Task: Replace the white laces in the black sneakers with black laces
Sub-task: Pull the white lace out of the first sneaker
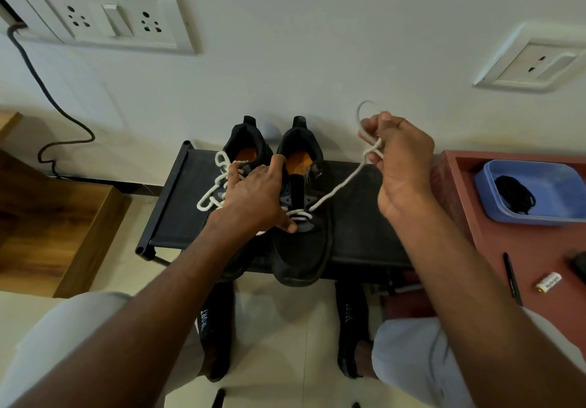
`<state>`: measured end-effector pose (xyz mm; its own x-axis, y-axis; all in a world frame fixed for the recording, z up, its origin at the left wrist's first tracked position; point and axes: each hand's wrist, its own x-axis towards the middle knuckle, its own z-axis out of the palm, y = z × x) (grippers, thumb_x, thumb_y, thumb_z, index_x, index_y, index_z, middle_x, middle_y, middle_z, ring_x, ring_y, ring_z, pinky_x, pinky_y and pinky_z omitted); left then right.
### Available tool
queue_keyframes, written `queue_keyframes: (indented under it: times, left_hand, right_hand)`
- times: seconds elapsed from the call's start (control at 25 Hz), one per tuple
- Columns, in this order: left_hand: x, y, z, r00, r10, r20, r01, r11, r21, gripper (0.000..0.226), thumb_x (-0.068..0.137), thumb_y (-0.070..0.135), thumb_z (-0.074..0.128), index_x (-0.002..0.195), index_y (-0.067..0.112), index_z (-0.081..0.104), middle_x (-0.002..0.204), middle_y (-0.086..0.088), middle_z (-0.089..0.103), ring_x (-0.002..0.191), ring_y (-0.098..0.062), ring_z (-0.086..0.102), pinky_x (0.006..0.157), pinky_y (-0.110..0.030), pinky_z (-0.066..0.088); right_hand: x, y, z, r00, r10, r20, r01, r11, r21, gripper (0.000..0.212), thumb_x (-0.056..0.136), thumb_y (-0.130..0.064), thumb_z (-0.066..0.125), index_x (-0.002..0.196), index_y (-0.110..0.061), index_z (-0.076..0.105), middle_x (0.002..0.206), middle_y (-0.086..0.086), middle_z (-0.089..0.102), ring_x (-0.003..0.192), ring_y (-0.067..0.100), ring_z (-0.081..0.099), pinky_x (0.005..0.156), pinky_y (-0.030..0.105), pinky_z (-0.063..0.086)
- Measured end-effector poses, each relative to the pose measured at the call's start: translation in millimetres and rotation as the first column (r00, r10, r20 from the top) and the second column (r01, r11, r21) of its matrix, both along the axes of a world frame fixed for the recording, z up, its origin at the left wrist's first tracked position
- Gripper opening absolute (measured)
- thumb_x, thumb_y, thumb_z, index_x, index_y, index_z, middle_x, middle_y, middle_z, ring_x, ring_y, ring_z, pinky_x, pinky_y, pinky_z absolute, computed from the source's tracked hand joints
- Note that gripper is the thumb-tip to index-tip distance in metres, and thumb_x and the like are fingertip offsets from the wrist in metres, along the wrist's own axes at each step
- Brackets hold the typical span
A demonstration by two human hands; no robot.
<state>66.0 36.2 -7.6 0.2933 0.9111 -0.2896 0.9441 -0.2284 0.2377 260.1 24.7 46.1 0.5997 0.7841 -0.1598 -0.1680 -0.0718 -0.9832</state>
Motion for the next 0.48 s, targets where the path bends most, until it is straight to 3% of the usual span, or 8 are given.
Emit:
queue_keyframes:
  times: [0.04, 0.08, 0.12, 0.2, 0.24, 0.36, 0.4, 0.48]
  left_hand:
    - [1, 0, 0, 1.0, -0.016, -0.004, 0.016, 1.0, -0.002, 0.122, 0.061, 0.058, 0.092, 0.152, 0.027, 0.018, 0.147, -0.004, 0.054, 0.144, -0.027, 0.045, 0.124, -0.061, 0.0]
    - [2, -1, 1, 0.999, -0.042, -0.012, 0.041, 0.999, -0.004, 0.121, 0.062, 0.059, 0.091, 0.153, 0.031, 0.018, 0.148, -0.003, 0.052, 0.145, -0.027, 0.043, 0.124, -0.062, 0.001]
    - [3, -2, 3, 0.997, -0.072, -0.029, 0.072, 0.997, -0.005, 0.117, 0.064, 0.059, 0.089, 0.154, 0.035, 0.019, 0.148, -0.003, 0.049, 0.145, -0.027, 0.041, 0.123, -0.063, 0.002]
    - [6, -4, 7, 0.989, -0.122, -0.088, 0.124, 0.992, 0.008, 0.098, 0.071, 0.061, 0.084, 0.152, 0.043, 0.031, 0.145, -0.005, 0.042, 0.143, -0.031, 0.037, 0.122, -0.064, 0.006]
    - [7, -5, 9, 0.985, -0.133, -0.111, 0.137, 0.99, 0.033, 0.084, 0.074, 0.063, 0.081, 0.147, 0.045, 0.042, 0.142, -0.005, 0.04, 0.14, -0.031, 0.035, 0.122, -0.063, 0.01]
    - [16, -12, 7, 0.992, -0.115, -0.061, 0.121, 0.986, 0.115, 0.044, 0.083, 0.066, 0.071, 0.123, 0.046, 0.067, 0.121, 0.0, 0.035, 0.126, -0.028, 0.033, 0.114, -0.057, 0.024]
    - [19, -13, 5, 0.995, -0.093, -0.034, 0.096, 0.99, 0.107, 0.039, 0.086, 0.062, 0.071, 0.12, 0.044, 0.07, 0.114, 0.001, 0.032, 0.123, -0.028, 0.035, 0.11, -0.054, 0.029]
    - [22, -12, 1, 0.999, -0.014, 0.034, 0.012, 0.998, 0.06, 0.032, 0.088, 0.049, 0.075, 0.117, 0.035, 0.074, 0.11, 0.001, 0.032, 0.119, -0.03, 0.038, 0.103, -0.049, 0.037]
  right_hand:
    - [2, -1, -1, 0.999, 0.04, -0.006, -0.04, 0.996, -0.081, 0.026, 0.091, -0.011, 0.065, 0.066, -0.017, 0.071, 0.075, -0.001, 0.074, 0.076, 0.022, 0.069, 0.06, 0.029, 0.047]
    - [2, -3, -7, 0.984, 0.133, 0.117, -0.106, 0.972, -0.211, 0.023, 0.086, -0.012, 0.066, 0.063, -0.017, 0.069, 0.07, 0.0, 0.072, 0.073, 0.023, 0.067, 0.059, 0.029, 0.046]
    - [0, -4, -15, 0.89, 0.311, 0.334, -0.173, 0.907, -0.385, 0.019, 0.084, -0.015, 0.065, 0.066, -0.017, 0.068, 0.069, 0.0, 0.069, 0.072, 0.025, 0.066, 0.062, 0.03, 0.048]
    - [-8, -11, -28, 0.487, 0.649, 0.584, -0.165, 0.725, -0.668, 0.01, 0.087, -0.02, 0.065, 0.096, -0.018, 0.07, 0.095, 0.003, 0.067, 0.091, 0.028, 0.064, 0.08, 0.041, 0.054]
    - [-10, -12, -32, 0.346, 0.718, 0.604, -0.158, 0.679, -0.717, 0.03, 0.088, -0.02, 0.066, 0.117, -0.019, 0.065, 0.114, 0.006, 0.061, 0.106, 0.03, 0.06, 0.091, 0.047, 0.054]
    - [-12, -8, -29, 0.353, 0.695, 0.626, -0.393, 0.718, -0.574, 0.069, 0.086, -0.009, 0.067, 0.147, -0.031, 0.044, 0.137, 0.007, 0.042, 0.12, 0.031, 0.051, 0.095, 0.044, 0.052]
    - [-12, -7, -29, 0.305, 0.725, 0.618, -0.482, 0.677, -0.556, 0.076, 0.086, -0.009, 0.07, 0.15, -0.037, 0.04, 0.138, 0.005, 0.038, 0.119, 0.029, 0.051, 0.093, 0.039, 0.052]
    - [-10, -10, -36, 0.134, 0.847, 0.515, -0.585, 0.487, -0.648, 0.094, 0.083, -0.018, 0.083, 0.155, -0.043, 0.028, 0.146, 0.0, 0.027, 0.122, 0.025, 0.051, 0.096, 0.035, 0.052]
